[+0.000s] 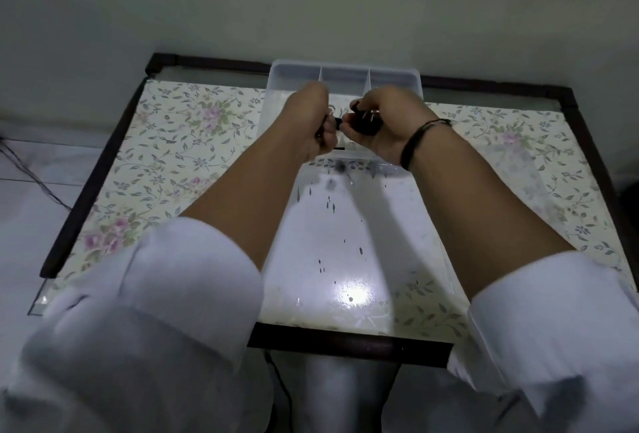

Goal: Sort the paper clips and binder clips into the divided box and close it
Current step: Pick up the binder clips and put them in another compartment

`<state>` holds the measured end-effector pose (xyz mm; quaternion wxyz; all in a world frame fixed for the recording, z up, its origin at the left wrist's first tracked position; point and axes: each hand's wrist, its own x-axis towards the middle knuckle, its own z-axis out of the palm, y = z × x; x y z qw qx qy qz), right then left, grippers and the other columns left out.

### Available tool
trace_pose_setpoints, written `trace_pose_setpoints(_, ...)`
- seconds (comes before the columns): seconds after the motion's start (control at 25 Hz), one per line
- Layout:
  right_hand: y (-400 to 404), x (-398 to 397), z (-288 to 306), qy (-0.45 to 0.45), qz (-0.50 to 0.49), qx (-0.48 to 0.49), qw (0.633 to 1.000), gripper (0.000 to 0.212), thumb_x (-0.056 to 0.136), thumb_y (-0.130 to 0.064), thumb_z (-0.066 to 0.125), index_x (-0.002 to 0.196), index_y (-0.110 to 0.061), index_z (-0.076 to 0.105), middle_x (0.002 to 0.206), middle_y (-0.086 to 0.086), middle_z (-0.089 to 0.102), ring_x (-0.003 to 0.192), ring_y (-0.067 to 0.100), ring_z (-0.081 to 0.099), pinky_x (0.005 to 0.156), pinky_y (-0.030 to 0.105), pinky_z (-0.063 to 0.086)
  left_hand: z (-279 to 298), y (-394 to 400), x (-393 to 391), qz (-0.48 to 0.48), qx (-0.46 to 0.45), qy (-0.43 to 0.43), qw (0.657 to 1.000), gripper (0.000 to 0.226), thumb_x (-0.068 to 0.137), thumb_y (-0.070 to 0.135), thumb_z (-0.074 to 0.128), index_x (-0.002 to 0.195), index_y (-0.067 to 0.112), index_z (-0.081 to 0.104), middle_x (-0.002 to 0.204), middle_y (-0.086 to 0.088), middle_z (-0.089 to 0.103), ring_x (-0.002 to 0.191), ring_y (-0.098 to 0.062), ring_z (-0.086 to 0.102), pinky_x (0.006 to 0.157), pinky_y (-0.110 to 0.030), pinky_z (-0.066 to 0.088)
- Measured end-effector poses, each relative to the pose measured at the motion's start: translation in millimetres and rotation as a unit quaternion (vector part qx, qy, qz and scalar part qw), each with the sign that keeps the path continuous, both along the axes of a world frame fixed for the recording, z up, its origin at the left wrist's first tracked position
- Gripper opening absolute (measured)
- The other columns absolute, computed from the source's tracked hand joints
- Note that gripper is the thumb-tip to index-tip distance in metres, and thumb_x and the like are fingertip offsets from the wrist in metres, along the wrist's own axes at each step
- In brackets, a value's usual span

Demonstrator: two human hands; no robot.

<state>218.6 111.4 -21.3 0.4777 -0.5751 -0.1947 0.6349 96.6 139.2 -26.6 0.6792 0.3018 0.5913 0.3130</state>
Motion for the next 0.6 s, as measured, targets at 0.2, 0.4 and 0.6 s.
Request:
trace_pose_setpoints(0.2, 10.5, -7.4, -2.6, -0.333, 0.092, 0.0, 0.938, 0.022, 0.083, -0.004, 0.047, 0.064, -0.014, 0.04, 0.066, 0.006, 0.041, 0.059, 0.023, 0.044, 0.066, 0.036, 0.047, -4.2, 13.4, 15.3, -0.051, 0.058, 0.077, 0.994, 0.006, 0.087, 0.007, 0.042, 0.086, 0.008, 0.048, 0.076, -0.009, 0.04, 0.063, -0.022, 0.044, 0.062, -0.031, 0.04)
trace_pose_setpoints(0.4, -41.0, -0.3, -17.0, -0.554, 0.138, 0.094, 0.816, 0.021, 0.085, -0.01, 0.055, 0.079, -0.004, 0.074, 0.078, 0.013, 0.074, 0.075, 0.027, 0.07, 0.071, 0.029, 0.055, -5.5, 5.5, -1.2, -0.074, 0.136, 0.154, 0.976, 0.016, 0.075, 0.015, 0.049, 0.09, 0.013, 0.051, 0.087, -0.007, 0.042, 0.081, -0.02, 0.04, 0.069, -0.037, 0.034)
trace_pose_setpoints(0.6, -82.1, -16.1, -86.4, -0.643, 0.269, 0.05, 0.715, 0.041, 0.086, -0.043, 0.064, 0.113, -0.012, 0.063, 0.114, 0.01, 0.061, 0.101, 0.029, 0.061, 0.087, 0.038, 0.055, -0.9, -25.3, -30.3, -0.055, 0.234, 0.181, 0.954, 0.008, 0.079, 0.017, 0.051, 0.086, 0.022, 0.054, 0.084, -0.005, 0.047, 0.078, -0.015, 0.045, 0.069, -0.036, 0.038)
